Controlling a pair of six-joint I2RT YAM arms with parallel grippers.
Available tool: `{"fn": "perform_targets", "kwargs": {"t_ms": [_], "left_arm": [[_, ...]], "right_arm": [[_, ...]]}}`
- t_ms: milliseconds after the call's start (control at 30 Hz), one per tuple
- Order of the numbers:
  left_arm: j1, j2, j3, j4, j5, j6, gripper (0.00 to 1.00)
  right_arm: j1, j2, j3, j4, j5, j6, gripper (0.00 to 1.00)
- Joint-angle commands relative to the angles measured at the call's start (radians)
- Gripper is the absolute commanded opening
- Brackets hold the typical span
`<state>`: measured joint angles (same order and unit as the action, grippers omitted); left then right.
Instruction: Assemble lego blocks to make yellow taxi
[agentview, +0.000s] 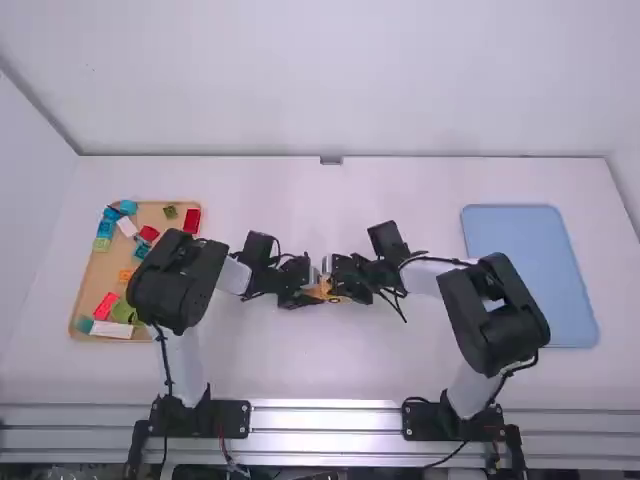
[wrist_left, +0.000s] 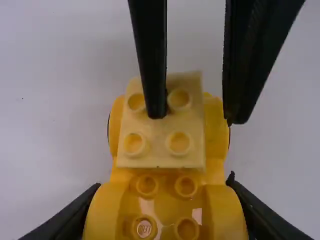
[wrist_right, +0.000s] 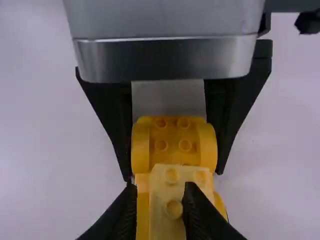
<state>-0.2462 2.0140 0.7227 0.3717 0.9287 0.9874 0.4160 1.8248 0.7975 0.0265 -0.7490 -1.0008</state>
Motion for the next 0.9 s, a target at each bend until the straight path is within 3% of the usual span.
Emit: {"fn": "perform_targets", "kwargs": {"t_ms": [0, 100, 133, 300, 567, 867], "left_arm": [[-0.006, 0.015, -0.011, -0.023, -0.030, -0.014, 0.32], [0.000, 0.015, -0.011, -0.023, -0.029, -0.014, 0.33], [-0.006, 0.015, -0.011, -0.023, -0.031, -0.014, 0.33], [-0.006, 0.015, -0.011, -0.023, -0.029, -0.014, 0.32], [-0.006, 0.015, -0.011, -0.023, -0.029, -0.015, 0.31], [-0.006, 0.015, -0.011, -0.023, -0.029, -0.015, 0.31]], "right_arm": [[-0.017, -0.008, 0.010, -0.004, 0.039, 0.003, 0.31], [-0.034, -0.016, 0.017, -0.008, -0.040, -0.019, 0.39], [-0.055, -0.029, 0.018, -0.005, -0.099, -0.021, 0.49], [-0.103, -0.035, 0.021, -0.005, -0.150, -0.021, 0.57], [-0.097, -0.031, 0.021, -0.001, -0.153, 0.008, 0.58], [-0.041, -0.031, 0.021, 0.056, -0.109, 0.230, 0.58]]}}
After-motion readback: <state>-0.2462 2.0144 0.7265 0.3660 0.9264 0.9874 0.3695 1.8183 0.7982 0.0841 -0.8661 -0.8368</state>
